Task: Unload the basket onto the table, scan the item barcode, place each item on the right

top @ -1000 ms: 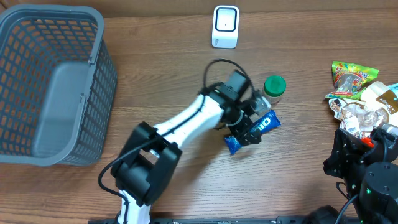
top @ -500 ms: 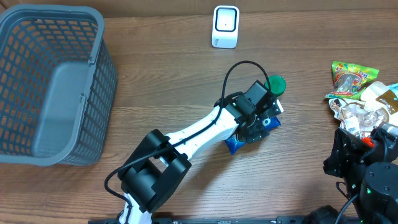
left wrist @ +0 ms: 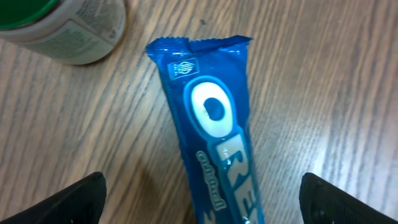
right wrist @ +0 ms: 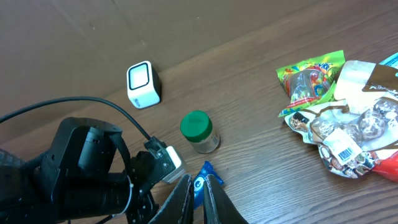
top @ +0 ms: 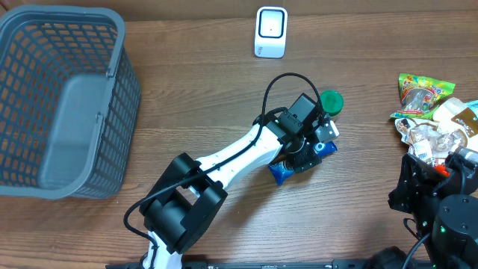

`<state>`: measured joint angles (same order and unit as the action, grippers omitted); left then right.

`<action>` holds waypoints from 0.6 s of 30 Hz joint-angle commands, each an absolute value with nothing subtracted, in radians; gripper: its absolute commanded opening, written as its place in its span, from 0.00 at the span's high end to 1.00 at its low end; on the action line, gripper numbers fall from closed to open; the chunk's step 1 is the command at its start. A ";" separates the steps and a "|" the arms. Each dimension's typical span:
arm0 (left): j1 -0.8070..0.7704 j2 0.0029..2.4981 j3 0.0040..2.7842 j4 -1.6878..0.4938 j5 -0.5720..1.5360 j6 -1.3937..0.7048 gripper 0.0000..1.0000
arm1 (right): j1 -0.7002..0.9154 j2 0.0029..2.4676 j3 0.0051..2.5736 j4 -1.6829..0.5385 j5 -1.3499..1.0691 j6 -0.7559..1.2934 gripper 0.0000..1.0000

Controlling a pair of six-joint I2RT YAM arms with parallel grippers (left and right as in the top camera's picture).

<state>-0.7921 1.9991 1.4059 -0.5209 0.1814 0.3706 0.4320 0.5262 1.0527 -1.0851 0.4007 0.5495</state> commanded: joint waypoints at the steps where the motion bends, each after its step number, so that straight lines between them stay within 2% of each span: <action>1: -0.798 1.992 1.426 -0.526 0.234 0.385 0.10 | 0.431 0.520 1.048 -1.078 0.414 0.547 0.91; 18: -0.806 2.080 1.426 -0.519 0.230 0.358 0.12 | 0.431 0.520 1.048 -1.069 0.414 0.547 0.91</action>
<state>-0.7990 2.0350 1.4075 -0.5152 0.2089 0.3695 0.4320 0.5262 1.0527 -1.0740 0.4004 0.5495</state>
